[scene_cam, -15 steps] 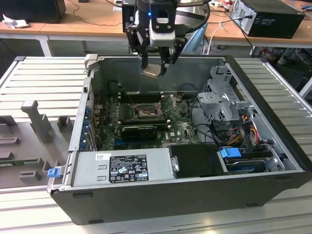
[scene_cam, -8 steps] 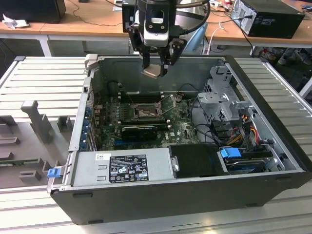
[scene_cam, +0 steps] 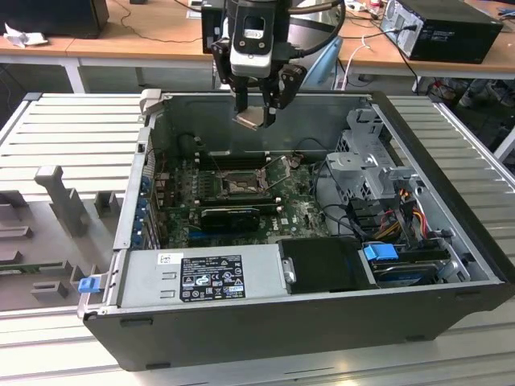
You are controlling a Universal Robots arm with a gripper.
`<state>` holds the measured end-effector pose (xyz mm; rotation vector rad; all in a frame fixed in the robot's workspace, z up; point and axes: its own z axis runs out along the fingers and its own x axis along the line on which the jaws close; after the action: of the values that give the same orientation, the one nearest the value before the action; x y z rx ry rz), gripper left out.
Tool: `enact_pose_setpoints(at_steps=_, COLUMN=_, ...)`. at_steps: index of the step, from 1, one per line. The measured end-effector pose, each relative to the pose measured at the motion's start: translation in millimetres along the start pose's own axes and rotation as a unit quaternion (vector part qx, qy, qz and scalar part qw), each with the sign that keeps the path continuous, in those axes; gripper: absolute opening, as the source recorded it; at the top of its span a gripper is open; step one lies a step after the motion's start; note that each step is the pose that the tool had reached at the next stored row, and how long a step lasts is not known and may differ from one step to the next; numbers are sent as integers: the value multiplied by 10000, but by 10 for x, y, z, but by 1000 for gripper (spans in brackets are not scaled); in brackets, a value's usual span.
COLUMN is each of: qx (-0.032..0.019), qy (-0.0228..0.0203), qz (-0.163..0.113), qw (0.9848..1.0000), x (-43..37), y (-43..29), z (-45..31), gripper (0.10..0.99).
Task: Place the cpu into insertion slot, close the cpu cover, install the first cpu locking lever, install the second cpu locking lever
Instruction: 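Place the cpu into insertion slot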
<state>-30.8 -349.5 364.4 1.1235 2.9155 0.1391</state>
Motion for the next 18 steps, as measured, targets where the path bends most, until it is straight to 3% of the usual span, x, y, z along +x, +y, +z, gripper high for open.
enact_pose_setpoints(at_steps=6, qx=-5, qy=-24, qz=275, qw=9996, x=0, y=-1, z=1, gripper=541)
enact_pose_setpoints(at_steps=12, qx=-12, qy=-60, qz=676, qw=9977, x=0, y=-1, z=4, gripper=541)
enact_pose_setpoints(at_steps=14, qx=-15, qy=-70, qz=790, qw=9968, x=0, y=-1, z=5, gripper=541)
enact_pose_setpoints(at_steps=18, qx=-20, qy=-100, qz=1117, qw=9937, x=0, y=-1, z=8, gripper=541)
